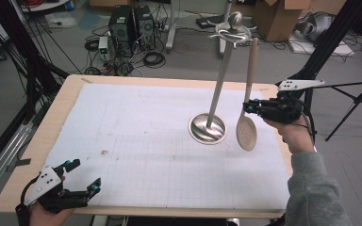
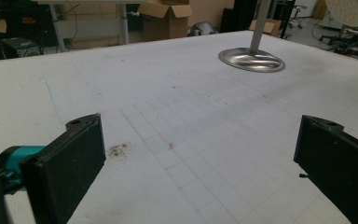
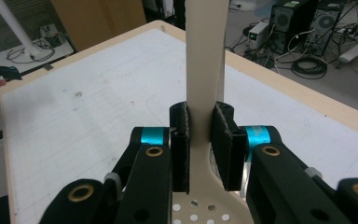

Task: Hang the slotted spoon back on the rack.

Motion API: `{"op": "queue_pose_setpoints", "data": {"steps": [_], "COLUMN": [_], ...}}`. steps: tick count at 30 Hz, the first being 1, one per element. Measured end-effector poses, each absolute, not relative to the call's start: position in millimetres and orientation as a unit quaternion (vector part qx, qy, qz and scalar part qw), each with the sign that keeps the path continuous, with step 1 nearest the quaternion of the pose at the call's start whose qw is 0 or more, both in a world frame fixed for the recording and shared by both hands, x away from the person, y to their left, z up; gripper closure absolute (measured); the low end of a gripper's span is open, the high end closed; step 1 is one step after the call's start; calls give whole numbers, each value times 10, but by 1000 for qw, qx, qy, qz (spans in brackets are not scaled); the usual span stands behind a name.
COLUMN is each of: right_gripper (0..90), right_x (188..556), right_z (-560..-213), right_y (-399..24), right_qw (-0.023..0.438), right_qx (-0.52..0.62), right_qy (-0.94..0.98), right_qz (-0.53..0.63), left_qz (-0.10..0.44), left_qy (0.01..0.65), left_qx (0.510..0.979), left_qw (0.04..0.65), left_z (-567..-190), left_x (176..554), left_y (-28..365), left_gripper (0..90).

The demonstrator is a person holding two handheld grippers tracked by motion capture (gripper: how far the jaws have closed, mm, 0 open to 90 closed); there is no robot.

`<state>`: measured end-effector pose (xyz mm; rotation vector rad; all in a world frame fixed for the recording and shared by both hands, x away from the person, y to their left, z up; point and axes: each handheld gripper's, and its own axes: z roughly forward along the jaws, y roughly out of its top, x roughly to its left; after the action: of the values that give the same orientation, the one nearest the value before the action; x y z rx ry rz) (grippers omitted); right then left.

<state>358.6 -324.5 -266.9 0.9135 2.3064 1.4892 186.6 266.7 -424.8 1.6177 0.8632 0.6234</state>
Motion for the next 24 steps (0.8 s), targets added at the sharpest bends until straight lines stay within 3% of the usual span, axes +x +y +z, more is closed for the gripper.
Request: {"op": "queue_pose_setpoints", "data": {"steps": [24], "right_gripper": [776], "right_x": [3665], "right_z": [-2712], "right_y": [-3130], "right_qw": [159], "right_qx": [319], "right_qy": [788], "right_qz": [502], "left_qz": [265], "left_qy": [375], "left_qx": [689], "left_qw": [561], "left_z": [-4264], "left_x": [1854], "left_y": [2709], "left_gripper": [23]}}
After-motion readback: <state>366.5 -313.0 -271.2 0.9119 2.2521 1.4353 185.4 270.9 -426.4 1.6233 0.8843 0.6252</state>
